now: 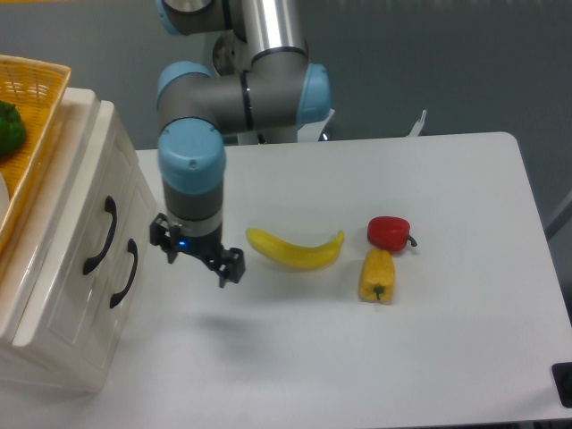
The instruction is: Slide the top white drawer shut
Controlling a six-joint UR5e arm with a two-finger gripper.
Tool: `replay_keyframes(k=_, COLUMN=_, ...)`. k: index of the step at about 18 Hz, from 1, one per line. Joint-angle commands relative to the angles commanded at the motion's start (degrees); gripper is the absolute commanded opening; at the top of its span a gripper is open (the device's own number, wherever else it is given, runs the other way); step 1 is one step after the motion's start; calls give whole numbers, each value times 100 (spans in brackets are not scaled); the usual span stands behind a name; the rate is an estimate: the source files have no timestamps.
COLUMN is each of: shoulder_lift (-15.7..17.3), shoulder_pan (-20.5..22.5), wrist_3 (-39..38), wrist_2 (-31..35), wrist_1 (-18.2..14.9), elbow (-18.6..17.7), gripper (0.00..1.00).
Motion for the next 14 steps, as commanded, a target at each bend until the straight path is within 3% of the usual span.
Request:
replay_keyframes(k=4, shoulder_lift=-44, shoulder_pan=272, wrist_3=412, wrist_2=318, wrist_1=-140, elbow=44, gripper=100)
replay_keyframes(k=14, shoulder_lift=-70, shoulder_pan=1256, wrist_3=1633, wrist_2=484, wrist_1=-97, elbow=35, gripper=100)
